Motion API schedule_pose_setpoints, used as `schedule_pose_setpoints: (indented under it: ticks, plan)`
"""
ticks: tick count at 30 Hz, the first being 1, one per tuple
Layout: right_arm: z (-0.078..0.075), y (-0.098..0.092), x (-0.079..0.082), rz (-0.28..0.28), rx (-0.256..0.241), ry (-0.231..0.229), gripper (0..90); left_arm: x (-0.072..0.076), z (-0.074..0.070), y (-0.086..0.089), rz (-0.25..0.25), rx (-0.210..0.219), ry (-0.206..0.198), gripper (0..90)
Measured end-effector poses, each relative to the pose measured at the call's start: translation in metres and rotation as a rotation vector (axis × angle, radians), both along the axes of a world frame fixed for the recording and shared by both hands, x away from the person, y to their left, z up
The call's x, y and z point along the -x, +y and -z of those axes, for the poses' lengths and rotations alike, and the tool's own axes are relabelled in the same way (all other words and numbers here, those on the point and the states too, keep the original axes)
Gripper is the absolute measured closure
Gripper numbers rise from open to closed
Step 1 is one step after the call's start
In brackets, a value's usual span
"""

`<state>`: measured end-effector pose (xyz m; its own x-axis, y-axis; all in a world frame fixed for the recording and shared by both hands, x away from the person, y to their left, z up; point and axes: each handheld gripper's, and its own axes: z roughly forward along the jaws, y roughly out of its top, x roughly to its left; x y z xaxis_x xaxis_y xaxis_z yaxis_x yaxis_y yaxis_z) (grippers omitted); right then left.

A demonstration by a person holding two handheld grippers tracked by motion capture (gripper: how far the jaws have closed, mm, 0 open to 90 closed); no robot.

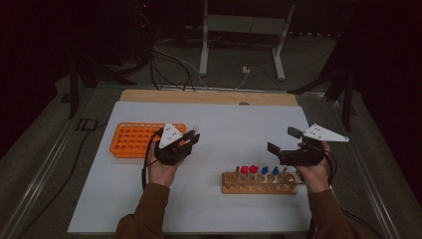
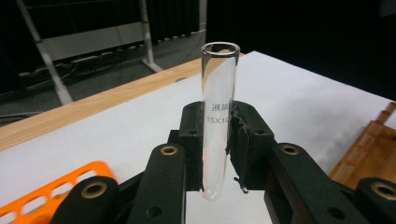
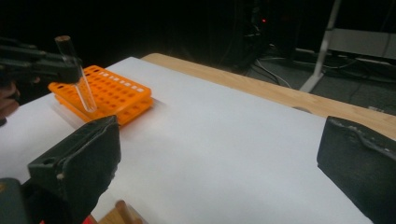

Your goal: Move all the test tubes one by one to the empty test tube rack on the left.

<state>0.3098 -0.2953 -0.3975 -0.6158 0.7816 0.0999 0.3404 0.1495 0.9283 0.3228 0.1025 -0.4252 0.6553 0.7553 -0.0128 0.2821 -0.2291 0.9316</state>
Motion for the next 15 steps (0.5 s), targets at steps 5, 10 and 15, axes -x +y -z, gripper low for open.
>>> schedule_pose_setpoints:
  ticks: [5,10,15]
  plan:
    - [0.007,-0.008,0.003,0.022,0.000,0.003,0.0,-0.001,0.005,0.011,-0.034,-0.012,-0.001,75.7]
    - [0.012,-0.014,0.006,0.034,-0.019,0.006,0.0,-0.003,0.012,0.021,-0.072,-0.026,-0.001,75.7]
    - [0.019,-0.019,0.009,0.046,-0.038,0.015,0.0,-0.006,0.020,0.027,-0.103,-0.033,0.008,75.7]
